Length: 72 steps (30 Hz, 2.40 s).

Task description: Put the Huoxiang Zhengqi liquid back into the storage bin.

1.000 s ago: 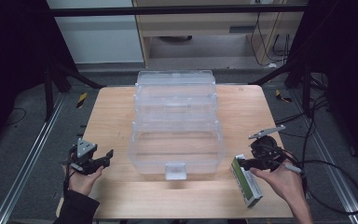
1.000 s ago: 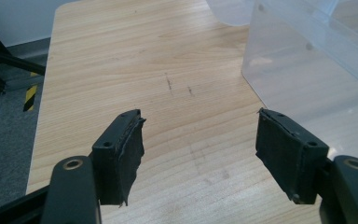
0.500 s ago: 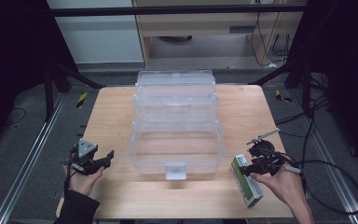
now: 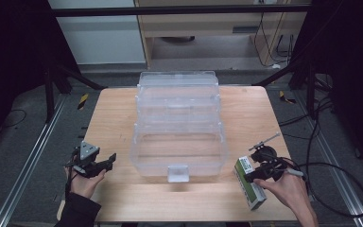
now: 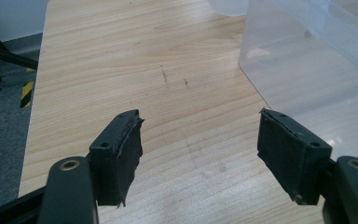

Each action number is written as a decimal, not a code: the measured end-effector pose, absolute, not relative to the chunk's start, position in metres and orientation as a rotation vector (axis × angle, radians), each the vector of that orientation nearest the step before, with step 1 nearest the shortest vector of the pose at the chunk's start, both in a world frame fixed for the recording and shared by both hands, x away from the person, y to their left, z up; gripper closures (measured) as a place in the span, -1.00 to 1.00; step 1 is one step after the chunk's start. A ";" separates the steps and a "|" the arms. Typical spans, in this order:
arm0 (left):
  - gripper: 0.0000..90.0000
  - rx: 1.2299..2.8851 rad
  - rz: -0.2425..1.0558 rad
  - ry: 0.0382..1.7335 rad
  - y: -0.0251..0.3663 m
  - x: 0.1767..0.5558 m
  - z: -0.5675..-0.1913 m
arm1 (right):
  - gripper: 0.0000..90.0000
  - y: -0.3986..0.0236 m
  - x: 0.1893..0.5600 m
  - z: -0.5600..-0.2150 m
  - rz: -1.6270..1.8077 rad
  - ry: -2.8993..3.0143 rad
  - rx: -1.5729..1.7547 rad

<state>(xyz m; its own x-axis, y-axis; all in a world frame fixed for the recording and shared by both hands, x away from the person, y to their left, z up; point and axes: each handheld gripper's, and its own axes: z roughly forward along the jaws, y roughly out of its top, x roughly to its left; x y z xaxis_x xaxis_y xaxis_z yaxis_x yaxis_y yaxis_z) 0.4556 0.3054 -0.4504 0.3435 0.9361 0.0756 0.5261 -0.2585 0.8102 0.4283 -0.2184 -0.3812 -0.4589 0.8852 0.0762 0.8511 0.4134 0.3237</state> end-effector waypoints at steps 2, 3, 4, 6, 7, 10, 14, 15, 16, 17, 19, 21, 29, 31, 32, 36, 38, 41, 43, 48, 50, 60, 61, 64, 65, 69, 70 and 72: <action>-0.34 1.912 0.745 1.279 0.305 0.456 -0.451 | 0.07 -0.218 0.428 -0.383 0.473 2.553 1.575; -0.34 1.913 0.745 1.280 0.305 0.456 -0.451 | 0.07 -0.218 0.429 -0.384 0.467 2.559 1.579; -0.34 1.914 0.742 1.279 0.305 0.456 -0.451 | 0.08 -0.218 0.429 -0.384 0.464 2.560 1.577; -0.35 1.917 0.739 1.283 0.305 0.456 -0.452 | 0.09 -0.218 0.430 -0.386 0.449 2.564 1.580; -0.35 1.918 0.738 1.282 0.305 0.456 -0.452 | 0.11 -0.218 0.430 -0.387 0.445 2.569 1.574; -0.35 1.922 0.735 1.282 0.305 0.456 -0.452 | 0.15 -0.217 0.431 -0.390 0.433 2.573 1.587; -0.35 1.924 0.732 1.282 0.304 0.457 -0.453 | 0.22 -0.217 0.433 -0.394 0.406 2.581 1.581; -0.35 1.925 0.732 1.281 0.304 0.457 -0.453 | 0.22 -0.217 0.434 -0.395 0.405 2.581 1.587; -0.35 1.926 0.732 1.281 0.304 0.457 -0.453 | 0.22 -0.217 0.434 -0.396 0.402 2.583 1.591; -0.35 1.926 0.731 1.281 0.304 0.457 -0.454 | 0.23 -0.217 0.434 -0.396 0.400 2.584 1.598; -0.36 1.928 0.727 1.282 0.304 0.457 -0.454 | 0.24 -0.216 0.435 -0.396 0.393 2.580 1.611; -0.36 1.930 0.724 1.281 0.303 0.457 -0.455 | 0.25 -0.216 0.436 -0.397 0.391 2.578 1.629; -0.36 1.931 0.721 1.279 0.303 0.457 -0.455 | 0.40 -0.215 0.437 -0.395 0.342 2.546 1.649; -0.36 1.932 0.720 1.280 0.303 0.457 -0.455 | 0.41 -0.214 0.438 -0.395 0.333 2.549 1.643; -0.36 1.932 0.721 1.280 0.303 0.457 -0.455 | 0.41 -0.214 0.438 -0.395 0.329 2.552 1.643; -0.36 1.935 0.720 1.280 0.303 0.457 -0.455 | 0.42 -0.214 0.439 -0.395 0.314 2.570 1.614; -0.36 1.935 0.721 1.277 0.303 0.457 -0.455 | 0.42 -0.214 0.439 -0.395 0.312 2.572 1.606; -0.36 1.934 0.726 1.273 0.302 0.457 -0.455 | 0.42 -0.216 0.438 -0.395 0.325 2.570 1.595; -0.36 1.935 0.727 1.274 0.302 0.457 -0.455 | 0.42 -0.217 0.437 -0.395 0.327 2.560 1.600; -0.37 1.936 0.724 1.278 0.302 0.458 -0.456 | 0.43 -0.226 0.436 -0.390 0.374 2.510 1.598; -0.37 1.938 0.718 1.279 0.302 0.458 -0.456 | 0.43 -0.230 0.435 -0.385 0.403 2.487 1.610; -0.34 1.943 0.713 1.273 0.301 0.457 -0.456 | 0.43 -0.240 0.434 -0.363 0.557 2.360 1.600; -0.33 1.943 0.712 1.272 0.301 0.457 -0.456 | 0.43 -0.241 0.434 -0.361 0.569 2.347 1.604; -0.31 1.943 0.712 1.270 0.301 0.457 -0.456 | 0.43 -0.243 0.434 -0.352 0.609 2.310 1.592; -0.29 1.944 0.710 1.268 0.301 0.457 -0.456 | 0.43 -0.244 0.434 -0.349 0.622 2.298 1.586; -0.24 1.951 0.705 1.268 0.300 0.458 -0.457 | 0.43 -0.246 0.434 -0.337 0.682 2.259 1.548; -0.23 1.953 0.706 1.269 0.300 0.458 -0.457 | 0.43 -0.246 0.435 -0.334 0.701 2.251 1.541; -0.20 1.956 0.709 1.270 0.301 0.458 -0.457 | 0.43 -0.246 0.435 -0.328 0.763 2.224 1.507</action>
